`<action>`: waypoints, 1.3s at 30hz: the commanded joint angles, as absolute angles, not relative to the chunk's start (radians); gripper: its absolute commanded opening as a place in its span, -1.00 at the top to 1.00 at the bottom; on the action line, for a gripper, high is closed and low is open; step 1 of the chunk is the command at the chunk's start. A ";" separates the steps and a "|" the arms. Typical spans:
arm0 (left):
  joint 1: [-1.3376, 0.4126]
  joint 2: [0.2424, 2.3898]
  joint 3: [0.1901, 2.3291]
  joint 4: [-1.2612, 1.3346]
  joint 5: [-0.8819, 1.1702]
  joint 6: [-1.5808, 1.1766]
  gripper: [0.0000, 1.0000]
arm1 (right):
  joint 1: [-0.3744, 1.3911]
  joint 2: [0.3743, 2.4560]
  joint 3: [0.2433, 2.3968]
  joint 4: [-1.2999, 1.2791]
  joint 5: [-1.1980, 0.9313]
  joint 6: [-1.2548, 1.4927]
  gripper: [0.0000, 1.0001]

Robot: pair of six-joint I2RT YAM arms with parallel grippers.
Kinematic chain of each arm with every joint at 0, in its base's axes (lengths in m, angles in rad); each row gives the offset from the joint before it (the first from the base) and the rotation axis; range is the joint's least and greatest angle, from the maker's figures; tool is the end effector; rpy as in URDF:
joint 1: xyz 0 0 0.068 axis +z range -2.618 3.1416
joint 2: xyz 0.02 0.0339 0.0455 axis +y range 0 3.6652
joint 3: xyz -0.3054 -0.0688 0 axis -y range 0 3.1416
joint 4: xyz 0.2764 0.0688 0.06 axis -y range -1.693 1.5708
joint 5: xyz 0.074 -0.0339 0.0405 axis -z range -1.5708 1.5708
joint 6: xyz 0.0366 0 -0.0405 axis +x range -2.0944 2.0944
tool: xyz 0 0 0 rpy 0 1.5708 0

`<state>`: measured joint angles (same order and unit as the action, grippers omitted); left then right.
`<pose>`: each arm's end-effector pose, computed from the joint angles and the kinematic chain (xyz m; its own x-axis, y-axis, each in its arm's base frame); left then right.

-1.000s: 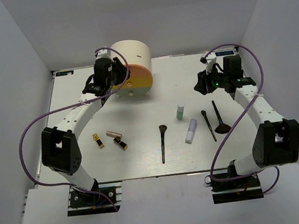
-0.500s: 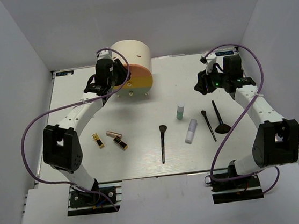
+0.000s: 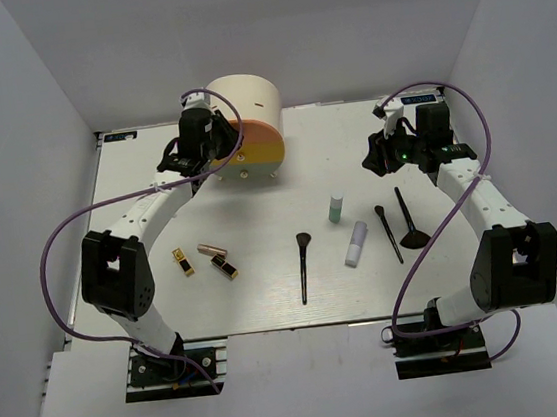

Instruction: Organize the makeup

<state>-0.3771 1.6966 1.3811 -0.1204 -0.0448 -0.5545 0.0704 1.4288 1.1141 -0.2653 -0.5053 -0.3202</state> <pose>0.4096 -0.1605 0.3411 -0.5076 -0.3647 -0.7806 0.0740 0.8842 -0.4612 0.3448 0.0421 0.3292 -0.3724 -0.3024 -0.8774 -0.6139 0.7893 -0.0115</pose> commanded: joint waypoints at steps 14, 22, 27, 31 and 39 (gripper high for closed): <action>-0.382 1.468 1.203 -0.121 0.069 -0.583 0.81 | 0.069 1.422 1.114 -0.253 -0.532 -0.324 0.00; -0.382 1.427 1.127 -0.112 0.066 -0.603 0.13 | 0.075 1.434 1.123 -0.287 -0.647 -0.397 -0.33; -0.382 1.459 1.146 -0.097 0.078 -0.604 -0.32 | 0.077 1.450 1.124 -0.354 -0.788 -0.517 -0.65; -0.382 1.474 1.167 -0.095 0.086 -0.603 -0.43 | 0.080 1.477 1.120 -0.414 -0.880 -0.662 -0.77; -0.382 1.384 1.128 -0.123 0.069 -0.594 -0.48 | 0.097 1.534 1.085 -0.567 -0.950 -0.981 -0.76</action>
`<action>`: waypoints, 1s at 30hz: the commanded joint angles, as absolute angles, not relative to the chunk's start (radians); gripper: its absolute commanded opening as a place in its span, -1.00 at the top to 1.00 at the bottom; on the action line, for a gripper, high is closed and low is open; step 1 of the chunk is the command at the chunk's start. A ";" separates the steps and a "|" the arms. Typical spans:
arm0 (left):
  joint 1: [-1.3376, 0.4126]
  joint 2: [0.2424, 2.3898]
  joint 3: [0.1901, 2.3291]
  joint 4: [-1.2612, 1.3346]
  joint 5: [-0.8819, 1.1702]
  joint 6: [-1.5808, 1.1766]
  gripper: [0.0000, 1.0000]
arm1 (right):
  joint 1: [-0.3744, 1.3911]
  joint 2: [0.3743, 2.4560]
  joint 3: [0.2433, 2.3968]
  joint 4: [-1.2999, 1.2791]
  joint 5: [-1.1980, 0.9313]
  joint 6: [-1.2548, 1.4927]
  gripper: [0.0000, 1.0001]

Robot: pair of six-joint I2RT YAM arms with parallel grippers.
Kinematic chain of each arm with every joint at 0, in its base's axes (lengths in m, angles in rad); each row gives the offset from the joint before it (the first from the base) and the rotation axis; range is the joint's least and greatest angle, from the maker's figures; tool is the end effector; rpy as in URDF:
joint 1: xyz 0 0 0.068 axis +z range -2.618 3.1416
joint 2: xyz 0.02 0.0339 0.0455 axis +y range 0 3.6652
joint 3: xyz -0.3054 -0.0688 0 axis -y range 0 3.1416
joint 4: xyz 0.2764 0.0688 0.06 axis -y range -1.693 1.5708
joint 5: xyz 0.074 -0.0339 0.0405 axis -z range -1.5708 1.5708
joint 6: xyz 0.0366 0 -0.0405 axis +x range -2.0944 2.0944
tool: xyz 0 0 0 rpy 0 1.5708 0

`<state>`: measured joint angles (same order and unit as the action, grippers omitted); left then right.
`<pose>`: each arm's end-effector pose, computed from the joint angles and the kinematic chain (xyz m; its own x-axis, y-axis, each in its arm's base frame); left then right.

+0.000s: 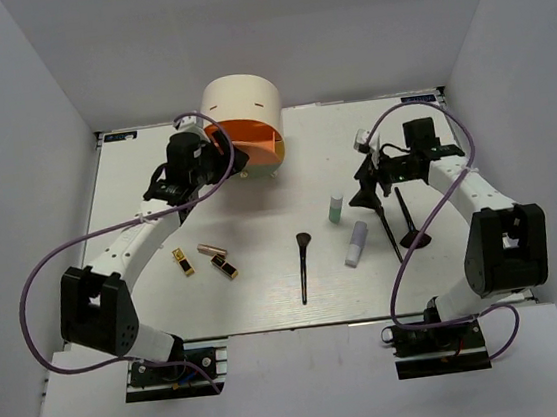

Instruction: Organize the makeup

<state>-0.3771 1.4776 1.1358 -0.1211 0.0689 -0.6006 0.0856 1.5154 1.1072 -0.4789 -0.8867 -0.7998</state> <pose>0.3440 -0.1389 0.3321 -0.5825 -0.3757 -0.7208 0.1157 0.8394 -0.5310 0.3383 0.0575 0.2885 -0.1497 -0.4678 -0.8711 -0.9315 0.3621 -0.0344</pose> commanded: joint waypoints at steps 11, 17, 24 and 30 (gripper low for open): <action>-0.382 1.091 0.962 -0.216 -0.028 -0.615 -0.54 | 0.149 1.612 1.025 -0.393 -0.836 -1.000 -0.69; -0.382 0.990 0.894 -0.265 -0.075 -0.646 -0.55 | 0.158 1.644 0.997 -0.286 -0.868 -0.980 -0.61; -0.382 0.954 0.868 -0.295 -0.097 -0.666 -0.55 | 0.178 1.678 0.986 -0.179 -0.888 -0.926 -0.59; -0.382 0.957 0.868 -0.299 -0.095 -0.670 -0.55 | 0.195 1.701 0.989 -0.146 -0.916 -0.927 -0.44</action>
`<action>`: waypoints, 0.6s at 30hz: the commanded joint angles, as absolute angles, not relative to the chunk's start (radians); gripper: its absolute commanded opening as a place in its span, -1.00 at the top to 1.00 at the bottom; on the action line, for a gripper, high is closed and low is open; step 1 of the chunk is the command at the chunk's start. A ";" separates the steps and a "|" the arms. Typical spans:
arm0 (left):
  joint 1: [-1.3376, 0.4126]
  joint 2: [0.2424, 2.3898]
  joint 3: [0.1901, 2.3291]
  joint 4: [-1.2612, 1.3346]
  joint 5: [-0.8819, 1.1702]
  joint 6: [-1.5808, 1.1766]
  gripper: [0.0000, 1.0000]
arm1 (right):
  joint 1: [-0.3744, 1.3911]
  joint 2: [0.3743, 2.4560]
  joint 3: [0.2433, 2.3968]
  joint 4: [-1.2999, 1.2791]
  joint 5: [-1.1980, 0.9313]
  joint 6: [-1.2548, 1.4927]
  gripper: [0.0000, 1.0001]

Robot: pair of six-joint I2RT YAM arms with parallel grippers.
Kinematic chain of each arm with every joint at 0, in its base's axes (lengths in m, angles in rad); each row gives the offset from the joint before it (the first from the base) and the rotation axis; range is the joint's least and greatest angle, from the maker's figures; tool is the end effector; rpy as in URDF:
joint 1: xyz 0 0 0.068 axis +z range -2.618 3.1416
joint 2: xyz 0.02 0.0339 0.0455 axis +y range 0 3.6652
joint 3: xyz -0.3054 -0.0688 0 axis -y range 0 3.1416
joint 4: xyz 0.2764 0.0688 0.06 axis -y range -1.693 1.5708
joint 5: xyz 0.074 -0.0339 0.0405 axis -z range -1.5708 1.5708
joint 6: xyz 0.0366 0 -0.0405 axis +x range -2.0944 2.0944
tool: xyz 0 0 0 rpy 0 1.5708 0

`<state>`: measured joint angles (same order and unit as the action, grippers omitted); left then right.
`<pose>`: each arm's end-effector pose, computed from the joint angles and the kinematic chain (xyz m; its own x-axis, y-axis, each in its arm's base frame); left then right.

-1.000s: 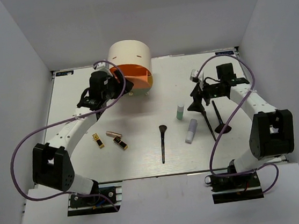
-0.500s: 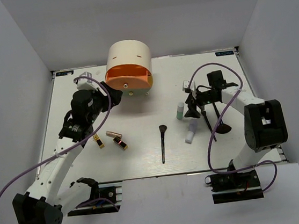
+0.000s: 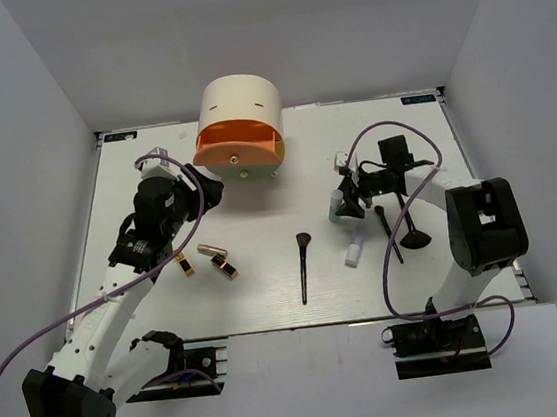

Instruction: Organize the makeup

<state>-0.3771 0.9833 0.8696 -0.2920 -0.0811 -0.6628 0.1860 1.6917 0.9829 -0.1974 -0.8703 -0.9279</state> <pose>0.2183 -0.0833 0.3523 -0.4725 -0.4725 -0.7440 0.0090 0.8415 -0.5402 0.3544 0.0952 0.2055 0.0025 -0.5245 -0.8514 -0.9684 0.2110 -0.1328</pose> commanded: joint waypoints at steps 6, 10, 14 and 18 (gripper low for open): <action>-0.382 0.963 0.873 -0.299 -0.094 -0.670 -0.55 | 0.199 1.718 1.002 -0.149 -0.917 -0.956 -0.28; -0.382 0.965 0.871 -0.298 -0.090 -0.673 -0.54 | 0.199 1.738 1.026 -0.189 -0.930 -0.991 -0.05; -0.382 0.965 0.868 -0.295 -0.090 -0.675 -0.54 | 0.196 1.761 1.089 -0.329 -0.977 -1.077 0.43; -0.382 0.962 0.862 -0.296 -0.091 -0.676 -0.54 | 0.198 1.755 1.141 -0.399 -1.014 -1.104 0.95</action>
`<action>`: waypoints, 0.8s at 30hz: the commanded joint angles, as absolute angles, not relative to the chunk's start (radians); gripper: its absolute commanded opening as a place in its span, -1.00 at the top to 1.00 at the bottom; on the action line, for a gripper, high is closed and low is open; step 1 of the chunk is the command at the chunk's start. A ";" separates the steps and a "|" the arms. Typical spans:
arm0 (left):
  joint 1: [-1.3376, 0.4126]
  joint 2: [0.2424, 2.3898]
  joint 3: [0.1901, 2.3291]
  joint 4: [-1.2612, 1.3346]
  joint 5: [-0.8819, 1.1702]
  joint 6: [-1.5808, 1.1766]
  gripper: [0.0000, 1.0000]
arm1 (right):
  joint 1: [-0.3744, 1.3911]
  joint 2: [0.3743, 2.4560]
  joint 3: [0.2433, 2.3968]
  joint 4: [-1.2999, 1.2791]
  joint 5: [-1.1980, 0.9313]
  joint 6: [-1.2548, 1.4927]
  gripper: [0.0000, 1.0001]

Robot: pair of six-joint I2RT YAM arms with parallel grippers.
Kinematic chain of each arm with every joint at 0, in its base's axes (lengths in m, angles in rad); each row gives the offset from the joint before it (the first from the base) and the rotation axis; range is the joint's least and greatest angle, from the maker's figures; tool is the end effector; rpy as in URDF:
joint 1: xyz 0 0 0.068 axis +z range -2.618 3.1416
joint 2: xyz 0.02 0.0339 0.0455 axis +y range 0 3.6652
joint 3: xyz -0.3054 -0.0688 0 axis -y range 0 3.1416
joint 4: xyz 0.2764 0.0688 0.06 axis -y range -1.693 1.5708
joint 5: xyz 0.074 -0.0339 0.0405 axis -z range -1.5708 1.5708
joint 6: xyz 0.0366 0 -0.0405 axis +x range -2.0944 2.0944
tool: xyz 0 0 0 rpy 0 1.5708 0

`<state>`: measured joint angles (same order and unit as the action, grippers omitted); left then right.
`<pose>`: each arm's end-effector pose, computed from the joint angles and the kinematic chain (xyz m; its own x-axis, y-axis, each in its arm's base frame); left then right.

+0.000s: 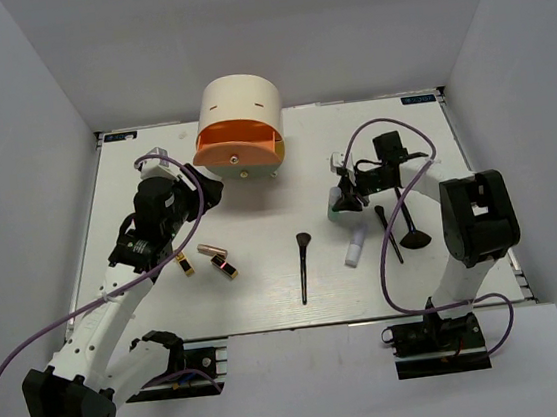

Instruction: Organize the makeup

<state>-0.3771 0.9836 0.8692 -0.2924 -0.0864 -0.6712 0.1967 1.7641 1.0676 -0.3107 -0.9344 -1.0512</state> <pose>0.2184 -0.0831 0.3521 -0.4704 -0.4801 -0.7404 0.0008 0.8388 -0.5444 0.3673 0.1032 0.2010 0.0549 -0.5151 -0.8554 -0.9865 0.1043 -0.1262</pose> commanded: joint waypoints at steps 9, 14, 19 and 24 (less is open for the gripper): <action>-0.382 0.934 0.828 -0.275 -0.087 -0.684 -0.54 | 0.215 1.683 1.348 -0.301 -1.031 -0.907 1.00; -0.382 0.922 0.816 -0.268 -0.090 -0.687 -0.54 | 0.251 1.678 1.452 -0.103 -1.016 -0.753 1.00; -0.382 0.913 0.808 -0.268 -0.089 -0.689 -0.54 | 0.302 1.689 1.521 0.089 -1.035 -0.655 1.00; -0.382 0.904 0.808 -0.272 -0.094 -0.692 -0.54 | 0.339 1.713 1.572 0.222 -1.037 -0.548 1.00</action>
